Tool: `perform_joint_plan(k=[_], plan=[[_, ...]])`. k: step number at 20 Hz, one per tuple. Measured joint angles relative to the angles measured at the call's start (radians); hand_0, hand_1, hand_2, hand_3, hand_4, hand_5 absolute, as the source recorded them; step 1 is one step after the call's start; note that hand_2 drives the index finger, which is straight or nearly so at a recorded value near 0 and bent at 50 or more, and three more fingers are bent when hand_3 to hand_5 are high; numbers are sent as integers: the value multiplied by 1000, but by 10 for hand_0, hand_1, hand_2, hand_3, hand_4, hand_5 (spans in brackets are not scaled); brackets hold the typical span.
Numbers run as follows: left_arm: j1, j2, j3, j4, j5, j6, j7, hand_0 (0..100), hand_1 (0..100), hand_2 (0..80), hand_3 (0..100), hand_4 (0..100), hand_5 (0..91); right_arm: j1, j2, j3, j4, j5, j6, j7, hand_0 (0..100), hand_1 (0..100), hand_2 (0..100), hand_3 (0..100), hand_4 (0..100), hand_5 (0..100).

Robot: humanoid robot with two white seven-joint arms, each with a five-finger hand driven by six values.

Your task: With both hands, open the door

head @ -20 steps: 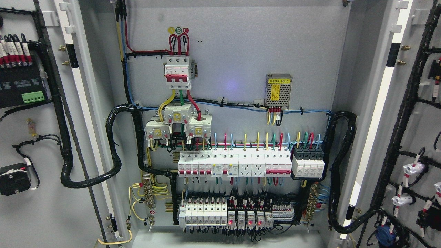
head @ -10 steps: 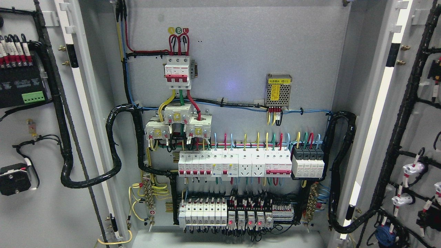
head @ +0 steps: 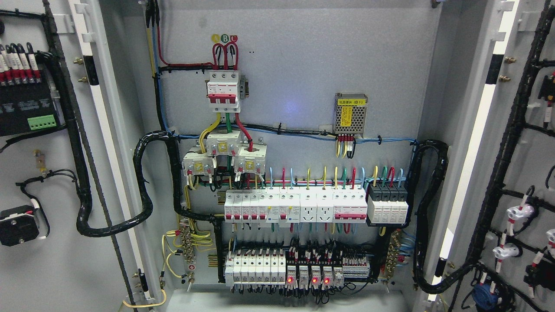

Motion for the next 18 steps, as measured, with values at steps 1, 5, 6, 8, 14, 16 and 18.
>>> perform_joint_plan(k=[1, 5, 6, 8, 14, 16, 18], plan=[[-11, -14, -1, 31, -13, 1, 9, 0, 0, 0, 0, 0, 0, -11, 5, 1, 22, 8, 26, -10, 0, 0, 0, 0, 0, 0], [-58, -65, -4, 147, -75, 5, 35, 0, 0, 0, 0, 0, 0, -44, 23, 3, 90, 40, 134, -40, 0, 0, 0, 0, 0, 0], [-69, -76, -4, 174, -91, 10, 50, 0, 0, 0, 0, 0, 0, -52, 26, 3, 104, 50, 158, -56, 0, 0, 0, 0, 0, 0], [-93, -98, -5, 225, -117, 28, 84, 0, 0, 0, 0, 0, 0, -65, 33, 4, 128, 70, 203, -88, 0, 0, 0, 0, 0, 0], [-137, -144, -8, 336, -184, 111, 165, 0, 0, 0, 0, 0, 0, -90, 46, 5, 186, 133, 284, -148, 0, 0, 0, 0, 0, 0], [-144, -154, -9, 361, -203, 128, 191, 0, 0, 0, 0, 0, 0, -95, 52, 6, 205, 152, 293, -160, 0, 0, 0, 0, 0, 0], [-149, -163, -9, 382, -219, 148, 211, 0, 0, 0, 0, 0, 0, -99, 58, 7, 225, 167, 298, -185, 0, 0, 0, 0, 0, 0]])
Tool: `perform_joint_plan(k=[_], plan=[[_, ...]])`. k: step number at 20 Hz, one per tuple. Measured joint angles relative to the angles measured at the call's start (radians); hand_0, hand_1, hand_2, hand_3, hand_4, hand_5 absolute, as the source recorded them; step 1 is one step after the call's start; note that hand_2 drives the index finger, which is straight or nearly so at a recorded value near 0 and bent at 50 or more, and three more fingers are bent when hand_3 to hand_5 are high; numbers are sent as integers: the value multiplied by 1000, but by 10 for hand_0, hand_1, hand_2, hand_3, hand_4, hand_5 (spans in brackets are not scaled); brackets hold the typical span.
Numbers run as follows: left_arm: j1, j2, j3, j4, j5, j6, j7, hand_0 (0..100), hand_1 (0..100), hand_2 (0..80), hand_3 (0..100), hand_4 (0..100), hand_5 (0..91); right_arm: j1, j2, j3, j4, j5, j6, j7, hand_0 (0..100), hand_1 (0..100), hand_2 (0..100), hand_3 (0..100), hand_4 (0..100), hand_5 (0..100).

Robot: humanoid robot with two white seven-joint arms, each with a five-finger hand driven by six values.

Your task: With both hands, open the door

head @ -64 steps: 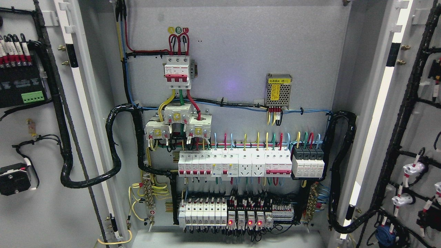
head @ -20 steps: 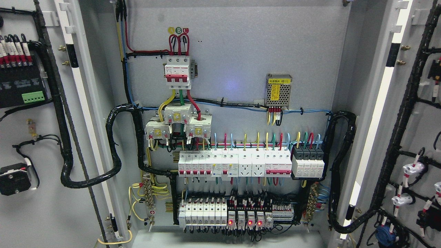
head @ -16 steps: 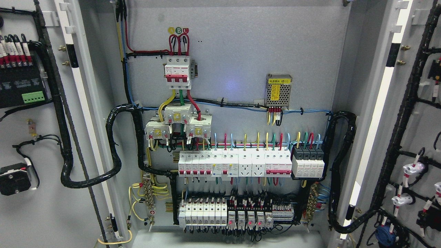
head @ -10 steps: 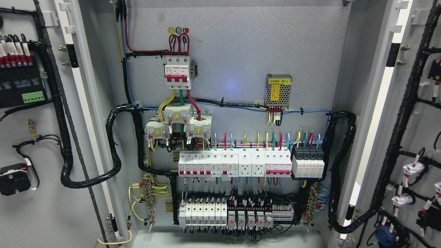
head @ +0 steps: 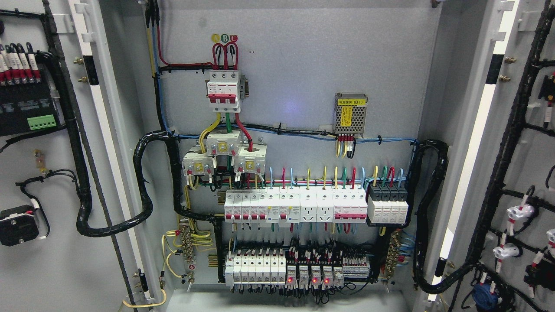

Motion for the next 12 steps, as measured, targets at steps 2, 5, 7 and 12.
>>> perform_joint_plan(k=[2, 5, 7, 12], plan=[[-5, -7, -1, 18, -15, 21, 13, 0, 0, 0, 0, 0, 0, -6, 8, 0, 18, 10, 4, -25, 0, 0, 0, 0, 0, 0], [-15, -16, -2, 37, -29, 52, 33, 0, 0, 0, 0, 0, 0, -17, 25, 1, 31, 20, 21, -44, 0, 0, 0, 0, 0, 0], [-20, -21, -2, 47, -36, 67, 42, 0, 0, 0, 0, 0, 0, -22, 33, 1, 30, 24, 37, -60, 0, 0, 0, 0, 0, 0], [-33, -30, -2, 66, -56, 76, 52, 0, 0, 0, 0, 0, 0, -30, 48, 1, 40, 34, 56, -112, 0, 0, 0, 0, 0, 0]])
